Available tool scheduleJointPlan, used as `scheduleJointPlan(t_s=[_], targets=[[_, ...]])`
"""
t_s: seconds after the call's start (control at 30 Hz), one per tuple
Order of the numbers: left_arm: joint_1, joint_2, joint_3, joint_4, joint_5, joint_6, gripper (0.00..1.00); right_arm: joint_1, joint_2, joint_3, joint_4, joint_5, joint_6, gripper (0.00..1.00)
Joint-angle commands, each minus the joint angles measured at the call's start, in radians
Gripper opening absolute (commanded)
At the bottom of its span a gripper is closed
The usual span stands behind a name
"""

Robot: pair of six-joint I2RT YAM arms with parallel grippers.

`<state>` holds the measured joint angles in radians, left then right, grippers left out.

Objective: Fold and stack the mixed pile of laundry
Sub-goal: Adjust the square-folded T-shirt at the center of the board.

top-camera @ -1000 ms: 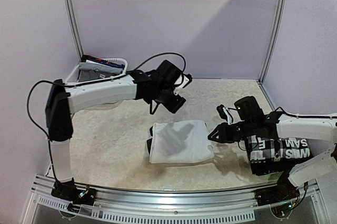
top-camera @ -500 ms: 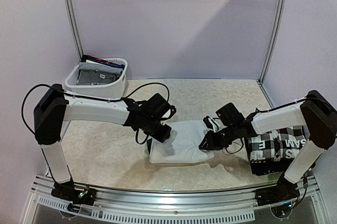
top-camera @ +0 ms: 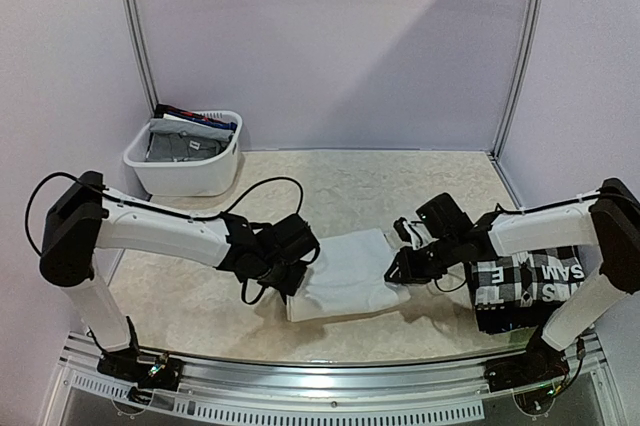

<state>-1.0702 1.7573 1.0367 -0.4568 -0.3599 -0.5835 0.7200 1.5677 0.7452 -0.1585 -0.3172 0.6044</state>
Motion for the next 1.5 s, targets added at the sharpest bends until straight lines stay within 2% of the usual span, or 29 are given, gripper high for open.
scheduleJointPlan(t_s=[0.0,0.13,0.27,0.47,0.7,0.87,1.03,1.17,1.23,1.3,1.37,1.47], targets=[[-0.040,-0.039,0.106,-0.104,-0.134,0.034,0.49,0.006,-0.064,0.042,-0.080,-0.022,-0.013,0.25],[-0.086,-0.022,0.181,-0.113,-0.066,0.097,0.49,0.006,-0.065,0.100,-0.056,-0.065,-0.023,0.26],[-0.103,-0.004,0.184,-0.085,0.026,0.108,0.43,0.003,0.006,0.203,-0.075,-0.054,-0.048,0.25],[-0.109,0.006,0.105,-0.003,0.110,0.079,0.35,-0.038,0.195,0.336,-0.064,-0.115,-0.084,0.23],[-0.109,0.064,-0.017,0.076,0.148,0.016,0.31,-0.100,0.419,0.441,-0.045,-0.186,-0.121,0.21],[-0.112,0.068,-0.105,0.090,0.158,-0.027,0.30,-0.131,0.496,0.467,-0.069,-0.157,-0.130,0.21],[-0.123,0.010,-0.145,0.047,0.127,-0.030,0.30,-0.131,0.491,0.485,-0.103,-0.131,-0.140,0.21],[-0.126,-0.031,-0.124,0.057,0.091,0.000,0.39,-0.123,0.416,0.484,-0.137,-0.110,-0.140,0.25],[-0.127,-0.043,-0.109,0.079,0.073,0.015,0.47,-0.114,0.360,0.474,-0.166,-0.078,-0.145,0.30],[-0.130,-0.055,-0.087,0.105,0.059,0.043,0.55,-0.106,0.285,0.453,-0.190,-0.043,-0.146,0.41],[-0.137,-0.063,-0.053,0.132,0.052,0.097,0.64,-0.105,0.218,0.420,-0.215,-0.007,-0.141,0.45],[-0.162,-0.046,0.036,0.111,0.042,0.222,0.71,-0.105,0.110,0.381,-0.273,0.084,-0.119,0.53]])
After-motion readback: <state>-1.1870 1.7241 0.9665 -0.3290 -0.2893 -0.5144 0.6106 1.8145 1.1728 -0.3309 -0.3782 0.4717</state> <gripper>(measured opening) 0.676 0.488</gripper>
